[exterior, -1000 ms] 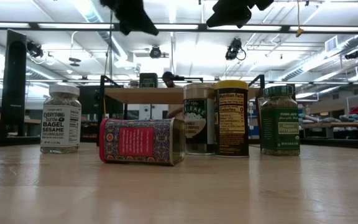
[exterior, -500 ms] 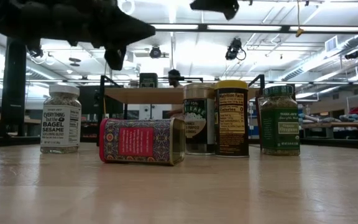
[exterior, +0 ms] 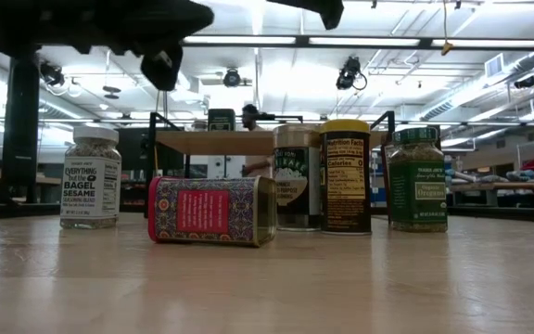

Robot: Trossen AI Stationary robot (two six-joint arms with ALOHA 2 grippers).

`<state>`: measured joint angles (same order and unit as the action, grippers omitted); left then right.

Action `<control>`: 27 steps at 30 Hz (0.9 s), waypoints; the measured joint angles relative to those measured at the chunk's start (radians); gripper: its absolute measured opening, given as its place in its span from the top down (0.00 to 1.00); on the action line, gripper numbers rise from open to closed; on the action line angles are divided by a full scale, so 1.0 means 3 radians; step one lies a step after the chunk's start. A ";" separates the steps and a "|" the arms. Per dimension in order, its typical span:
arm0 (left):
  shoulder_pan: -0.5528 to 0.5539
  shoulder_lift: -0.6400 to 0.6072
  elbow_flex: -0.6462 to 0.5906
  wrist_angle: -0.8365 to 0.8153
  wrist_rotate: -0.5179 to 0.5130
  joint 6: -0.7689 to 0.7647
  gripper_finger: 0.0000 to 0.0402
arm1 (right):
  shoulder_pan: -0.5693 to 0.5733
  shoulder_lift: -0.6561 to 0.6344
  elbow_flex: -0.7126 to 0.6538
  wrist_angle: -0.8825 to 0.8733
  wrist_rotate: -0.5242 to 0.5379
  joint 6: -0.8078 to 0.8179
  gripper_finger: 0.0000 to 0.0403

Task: Shelf spices
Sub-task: Put the red seasoning can on the shelf

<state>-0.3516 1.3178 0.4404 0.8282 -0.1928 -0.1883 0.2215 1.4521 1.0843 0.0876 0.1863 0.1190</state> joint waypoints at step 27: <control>-0.0051 0.0214 0.0000 0.0169 -0.0517 0.0453 1.00 | 0.0151 0.0117 -0.0005 0.0192 -0.0187 -0.0418 0.47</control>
<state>-0.3668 1.3819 0.4404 0.8787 -0.3479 -0.0525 0.2669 1.4872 1.0828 0.1452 0.1301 -0.0064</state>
